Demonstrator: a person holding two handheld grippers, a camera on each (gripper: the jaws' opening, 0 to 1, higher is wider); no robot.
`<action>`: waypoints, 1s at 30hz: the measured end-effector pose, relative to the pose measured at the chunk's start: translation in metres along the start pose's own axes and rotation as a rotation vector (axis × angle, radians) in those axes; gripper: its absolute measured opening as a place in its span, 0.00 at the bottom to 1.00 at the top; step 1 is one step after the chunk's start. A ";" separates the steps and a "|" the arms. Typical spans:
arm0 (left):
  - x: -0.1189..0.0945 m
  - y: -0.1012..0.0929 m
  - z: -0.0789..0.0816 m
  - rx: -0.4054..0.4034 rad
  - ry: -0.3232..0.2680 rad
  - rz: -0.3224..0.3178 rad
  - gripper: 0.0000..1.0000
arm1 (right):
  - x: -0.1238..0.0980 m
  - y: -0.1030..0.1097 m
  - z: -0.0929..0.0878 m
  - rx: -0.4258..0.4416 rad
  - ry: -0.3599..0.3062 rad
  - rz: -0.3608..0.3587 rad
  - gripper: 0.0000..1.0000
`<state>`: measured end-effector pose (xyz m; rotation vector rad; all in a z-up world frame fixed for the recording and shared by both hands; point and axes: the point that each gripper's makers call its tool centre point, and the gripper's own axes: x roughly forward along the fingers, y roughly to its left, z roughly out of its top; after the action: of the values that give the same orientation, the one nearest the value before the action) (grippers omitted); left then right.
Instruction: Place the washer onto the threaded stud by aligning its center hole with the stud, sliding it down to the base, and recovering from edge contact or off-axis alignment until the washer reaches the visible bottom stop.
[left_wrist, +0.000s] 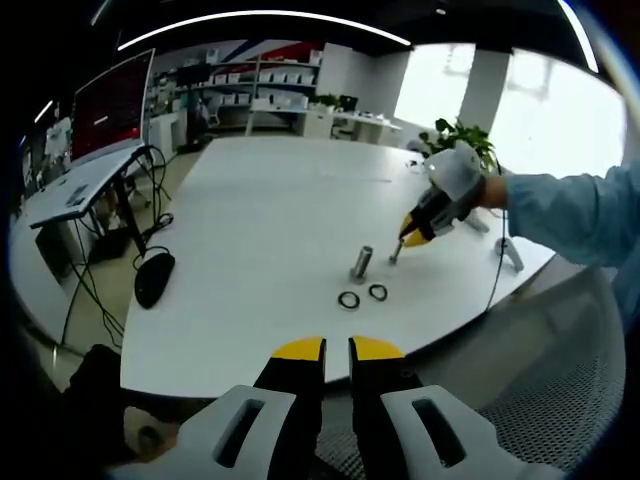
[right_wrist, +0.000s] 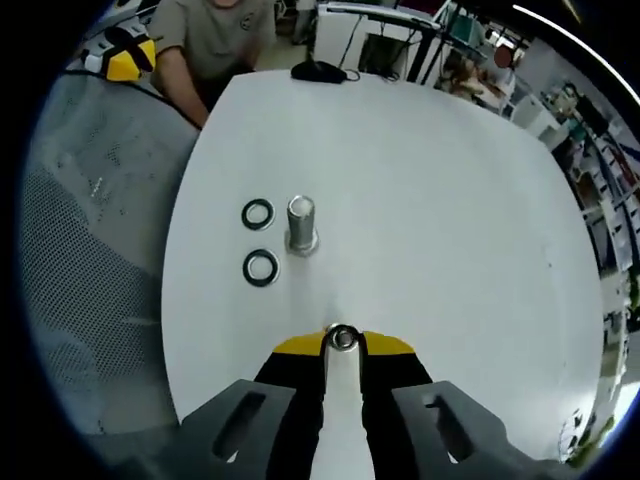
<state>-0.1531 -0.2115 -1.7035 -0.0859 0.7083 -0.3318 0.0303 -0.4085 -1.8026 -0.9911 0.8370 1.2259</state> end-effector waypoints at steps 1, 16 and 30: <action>0.000 0.000 0.000 -0.001 0.000 0.001 0.07 | 0.001 0.000 0.000 -0.003 0.005 0.002 0.14; 0.000 0.001 0.000 -0.002 0.001 0.001 0.07 | 0.028 0.008 -0.018 0.013 0.058 0.033 0.14; 0.000 0.000 0.000 -0.001 -0.002 -0.001 0.07 | 0.031 0.014 -0.026 -0.009 0.075 0.069 0.15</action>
<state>-0.1531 -0.2111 -1.7032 -0.0878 0.7063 -0.3326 0.0215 -0.4213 -1.8429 -1.0282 0.9312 1.2582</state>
